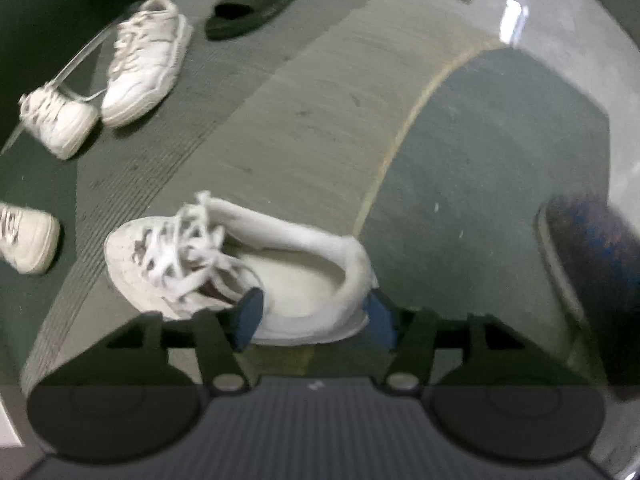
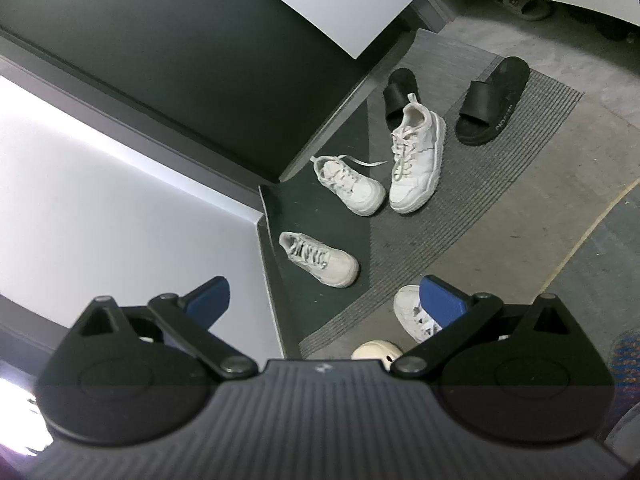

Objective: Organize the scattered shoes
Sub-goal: 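Carry the white sneaker with the left gripper and set it beside the clogs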

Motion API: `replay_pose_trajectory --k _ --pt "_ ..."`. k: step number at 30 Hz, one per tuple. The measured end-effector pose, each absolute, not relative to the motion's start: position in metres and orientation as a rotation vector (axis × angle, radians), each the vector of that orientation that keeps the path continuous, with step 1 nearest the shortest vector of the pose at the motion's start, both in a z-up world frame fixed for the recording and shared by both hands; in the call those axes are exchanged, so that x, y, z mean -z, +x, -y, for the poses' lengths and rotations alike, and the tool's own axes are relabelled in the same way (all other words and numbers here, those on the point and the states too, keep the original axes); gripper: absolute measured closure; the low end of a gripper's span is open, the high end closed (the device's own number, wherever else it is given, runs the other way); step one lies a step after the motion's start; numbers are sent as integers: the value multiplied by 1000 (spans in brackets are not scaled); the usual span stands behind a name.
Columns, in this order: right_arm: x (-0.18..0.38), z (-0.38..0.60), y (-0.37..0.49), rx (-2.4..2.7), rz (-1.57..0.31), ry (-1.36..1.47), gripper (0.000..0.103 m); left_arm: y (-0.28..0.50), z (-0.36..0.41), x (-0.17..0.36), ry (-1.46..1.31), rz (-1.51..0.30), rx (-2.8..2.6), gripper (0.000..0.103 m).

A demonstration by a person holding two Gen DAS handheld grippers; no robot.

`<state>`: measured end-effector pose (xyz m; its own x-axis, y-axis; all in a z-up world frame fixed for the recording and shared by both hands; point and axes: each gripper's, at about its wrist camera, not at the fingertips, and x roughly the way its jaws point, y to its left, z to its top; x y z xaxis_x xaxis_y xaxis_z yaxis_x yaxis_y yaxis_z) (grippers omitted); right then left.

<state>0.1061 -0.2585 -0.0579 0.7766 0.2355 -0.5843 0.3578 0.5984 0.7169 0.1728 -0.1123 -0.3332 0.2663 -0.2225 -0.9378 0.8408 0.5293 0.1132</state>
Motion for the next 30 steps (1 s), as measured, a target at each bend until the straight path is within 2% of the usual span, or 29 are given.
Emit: replay_pose_trajectory --k 5,9,12,14,18,22,30 --pt "55 275 102 24 -687 962 0 182 99 288 678 -1002 659 20" --pt "55 285 95 49 -696 948 0 200 81 244 555 -1028 526 20" --pt "54 287 93 32 -702 942 0 220 68 192 449 -1014 435 17" --pt "50 285 95 7 -698 900 0 231 61 164 414 -981 375 13" --pt "46 275 102 -15 -733 749 0 251 36 74 321 -822 173 10" --pt "51 263 108 -114 -791 644 0 245 8 15 146 -801 115 7" --pt "62 221 116 -232 -892 338 0 199 -16 -45 52 -768 84 4"
